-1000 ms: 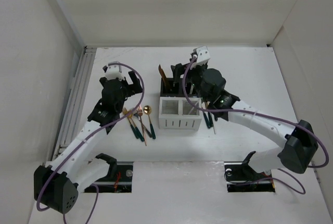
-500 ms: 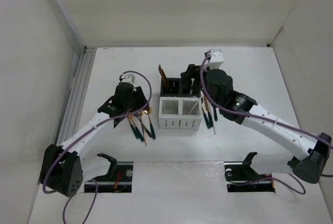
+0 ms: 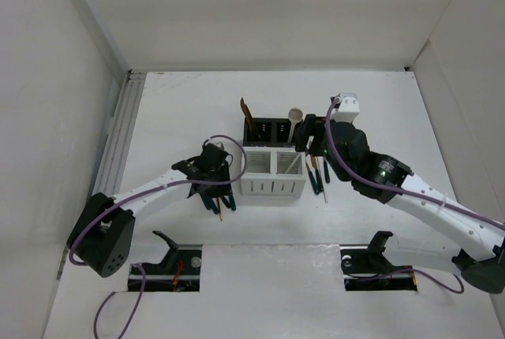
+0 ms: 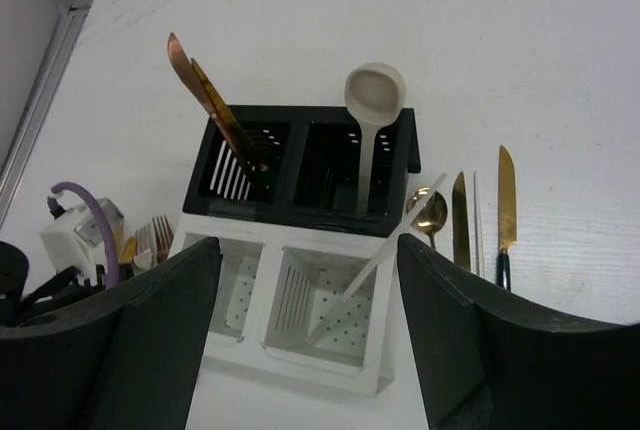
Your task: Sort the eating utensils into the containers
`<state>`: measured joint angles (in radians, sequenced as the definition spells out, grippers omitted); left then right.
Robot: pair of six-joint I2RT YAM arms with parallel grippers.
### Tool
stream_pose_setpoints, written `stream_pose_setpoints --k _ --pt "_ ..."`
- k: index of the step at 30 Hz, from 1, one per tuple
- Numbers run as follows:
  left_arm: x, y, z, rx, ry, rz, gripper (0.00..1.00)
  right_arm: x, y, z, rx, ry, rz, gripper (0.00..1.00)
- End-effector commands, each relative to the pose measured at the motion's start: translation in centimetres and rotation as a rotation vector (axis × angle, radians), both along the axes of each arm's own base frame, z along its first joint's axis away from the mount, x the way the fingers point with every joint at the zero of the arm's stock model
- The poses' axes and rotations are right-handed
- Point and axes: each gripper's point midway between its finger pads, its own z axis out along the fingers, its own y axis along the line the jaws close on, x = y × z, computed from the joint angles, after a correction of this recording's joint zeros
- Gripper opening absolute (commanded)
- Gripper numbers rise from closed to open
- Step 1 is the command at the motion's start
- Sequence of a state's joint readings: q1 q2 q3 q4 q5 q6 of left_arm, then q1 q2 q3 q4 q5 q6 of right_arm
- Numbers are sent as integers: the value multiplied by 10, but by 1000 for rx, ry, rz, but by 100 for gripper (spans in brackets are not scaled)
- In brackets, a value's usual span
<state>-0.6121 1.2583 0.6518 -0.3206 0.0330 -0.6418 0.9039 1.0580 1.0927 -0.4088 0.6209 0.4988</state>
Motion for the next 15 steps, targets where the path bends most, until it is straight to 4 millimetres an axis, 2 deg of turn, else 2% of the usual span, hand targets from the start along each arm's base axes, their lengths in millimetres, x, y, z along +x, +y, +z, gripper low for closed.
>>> stream_pose_setpoints --k 1,3,4,6,7,8,11,15 --pt "-9 9 -6 71 50 35 32 -4 -13 7 24 -20 -43 76" --pt "-11 8 -8 78 59 24 32 -7 -20 1 13 -18 -55 76" --pt "-7 5 -6 71 50 24 32 -10 -24 8 31 -31 -55 76" --pt "-9 -6 -5 65 39 -12 32 -14 -31 -3 10 -13 -67 76" --pt "-7 -11 -2 61 34 -23 32 -16 -36 3 34 -26 -80 76" --pt "-6 -15 0 59 31 -32 32 -18 -39 -2 23 -18 -80 76" --pt "-3 -14 2 87 23 -16 32 -23 -48 -7 26 -13 -96 76" --pt "-4 -8 0 120 34 -8 32 -25 -50 -9 29 -6 -99 76"
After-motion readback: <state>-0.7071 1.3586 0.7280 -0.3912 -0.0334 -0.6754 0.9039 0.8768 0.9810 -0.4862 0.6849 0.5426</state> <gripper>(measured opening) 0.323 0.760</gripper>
